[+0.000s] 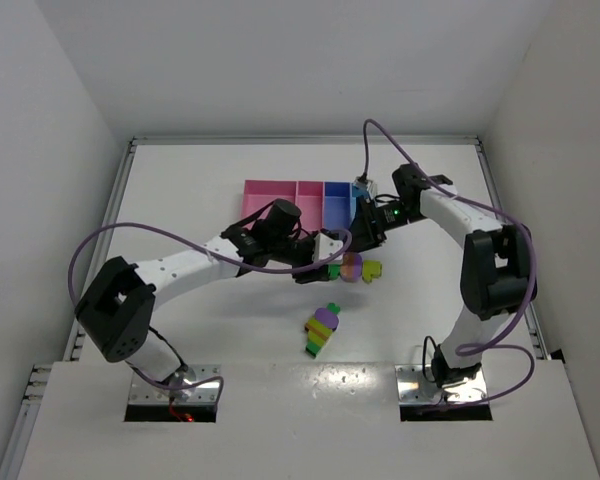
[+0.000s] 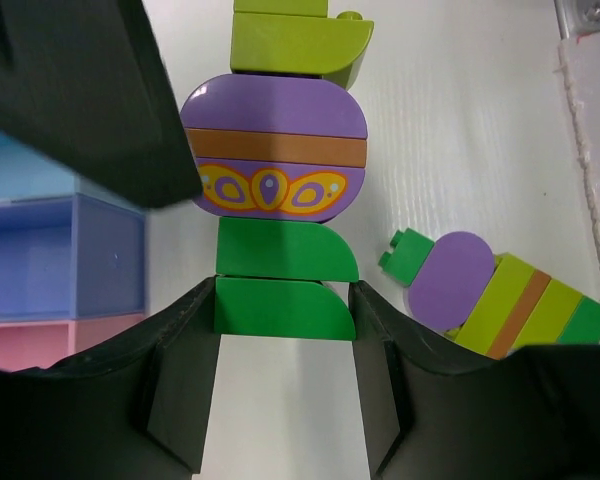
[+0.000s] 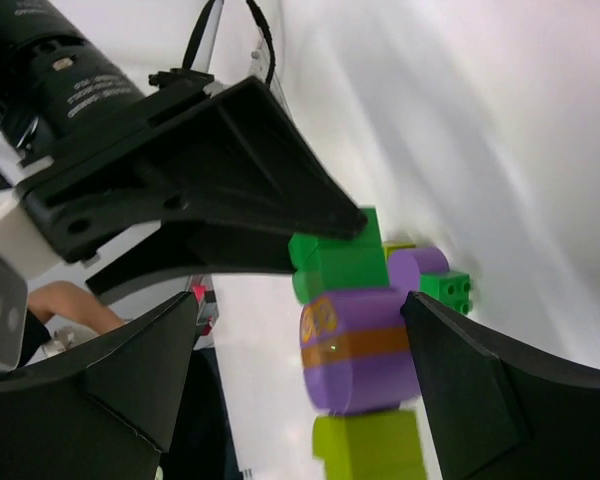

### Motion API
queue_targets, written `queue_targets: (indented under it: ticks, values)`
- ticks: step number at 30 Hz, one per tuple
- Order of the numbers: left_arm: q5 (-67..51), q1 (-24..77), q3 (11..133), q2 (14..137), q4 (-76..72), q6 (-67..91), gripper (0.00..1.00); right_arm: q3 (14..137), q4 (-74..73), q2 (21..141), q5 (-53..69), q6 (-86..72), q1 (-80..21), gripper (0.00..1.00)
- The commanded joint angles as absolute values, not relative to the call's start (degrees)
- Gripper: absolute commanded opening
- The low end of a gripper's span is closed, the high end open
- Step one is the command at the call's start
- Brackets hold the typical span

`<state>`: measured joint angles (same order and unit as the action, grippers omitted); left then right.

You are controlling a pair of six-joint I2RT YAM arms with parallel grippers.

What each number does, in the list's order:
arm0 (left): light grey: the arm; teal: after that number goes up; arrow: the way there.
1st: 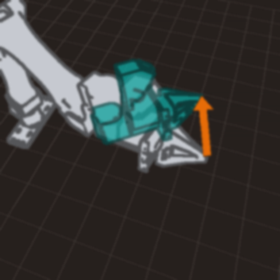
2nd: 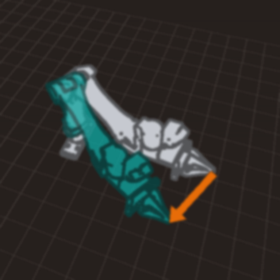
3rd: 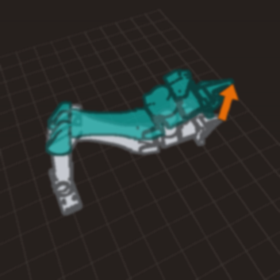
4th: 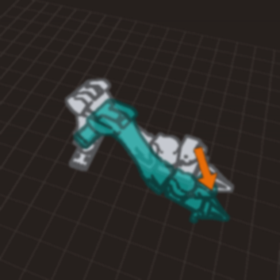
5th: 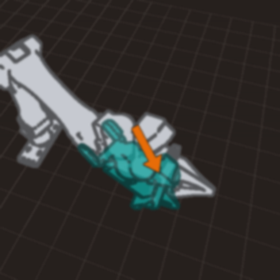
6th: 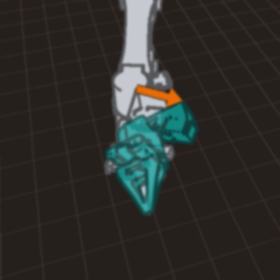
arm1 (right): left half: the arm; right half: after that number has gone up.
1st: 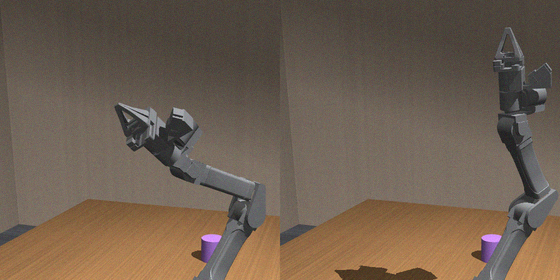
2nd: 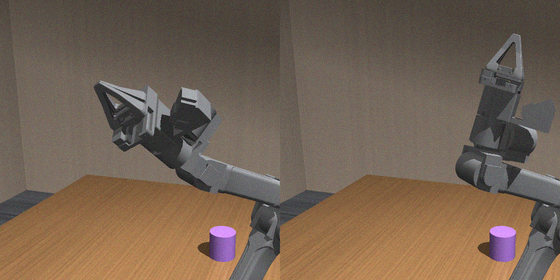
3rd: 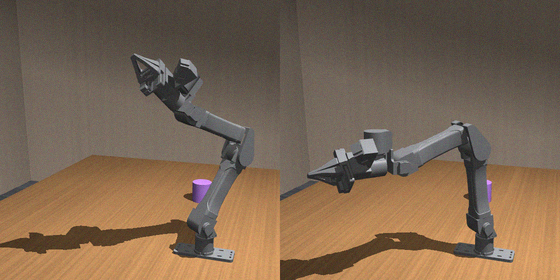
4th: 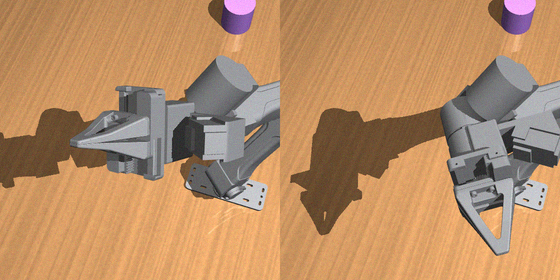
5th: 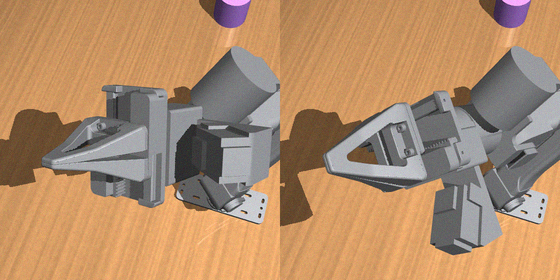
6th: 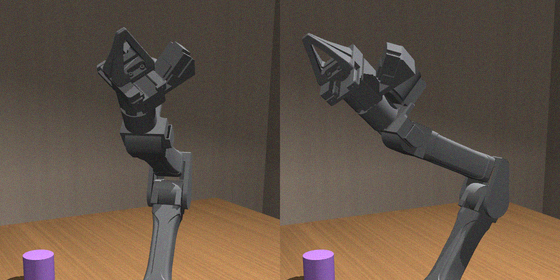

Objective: Sort the legos into containers by color

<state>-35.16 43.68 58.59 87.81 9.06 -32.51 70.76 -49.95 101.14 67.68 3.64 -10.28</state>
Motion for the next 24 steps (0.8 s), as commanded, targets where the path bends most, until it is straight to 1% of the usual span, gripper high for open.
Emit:
queue_targets:
  ticks: [1,5,8,9,11,12,14,15,18,19,20,22,24]
  values:
    - [-35.24,44.03,59.24,83.77,0.70,-31.82,0.32,70.84,-48.43,101.77,70.22,1.50,-11.51,0.85]
    - [-34.54,44.56,59.24,83.76,-0.52,-31.21,0.32,71.46,-48.43,102.30,69.70,1.49,-12.04,0.85]
    - [-31.91,44.56,59.24,83.23,-2.63,-30.67,0.32,70.93,-49.31,102.30,69.70,2.20,-12.74,0.79]
    - [-31.21,44.56,59.24,83.23,-2.64,-30.67,0.32,70.23,-50.00,102.30,69.70,2.98,-12.74,0.74]
    - [-29.36,44.56,59.24,83.23,-3.77,-30.67,0.32,69.70,-51.93,101.78,69.70,5.00,-13.36,0.68]
    - [-28.83,45.08,59.24,83.23,-3.78,-30.67,0.32,69.70,-51.94,101.78,69.70,5.01,-13.97,0.61]
    - [-28.30,45.09,59.24,83.23,-3.78,-30.67,0.32,69.08,-51.94,101.26,70.22,5.53,-13.97,0.49]
    - [-27.69,45.09,58.72,83.23,-4.39,-30.06,0.31,69.08,-51.94,101.25,70.22,5.54,-13.97,0.37]
    - [-27.16,45.09,58.10,83.23,-4.39,-30.06,0.31,69.08,-51.94,101.25,70.75,5.54,-13.97,0.20]
    - [-27.16,45.09,58.10,83.23,-4.39,-30.06,0.31,69.08,-51.94,101.25,70.75,5.54,-13.97,0.10]
    - [-27.16,45.09,57.40,82.71,-3.70,-30.06,0.31,69.08,-51.94,100.73,70.75,5.54,-13.97,0.06]
    - [-27.16,45.09,56.26,81.31,-3.08,-30.67,0.31,68.29,-51.94,100.20,70.75,5.54,-13.37,0.00]
    - [-27.16,45.09,53.89,80.07,-1.33,-31.29,0.31,67.15,-53.60,98.97,70.75,7.55,-13.36,0.00]
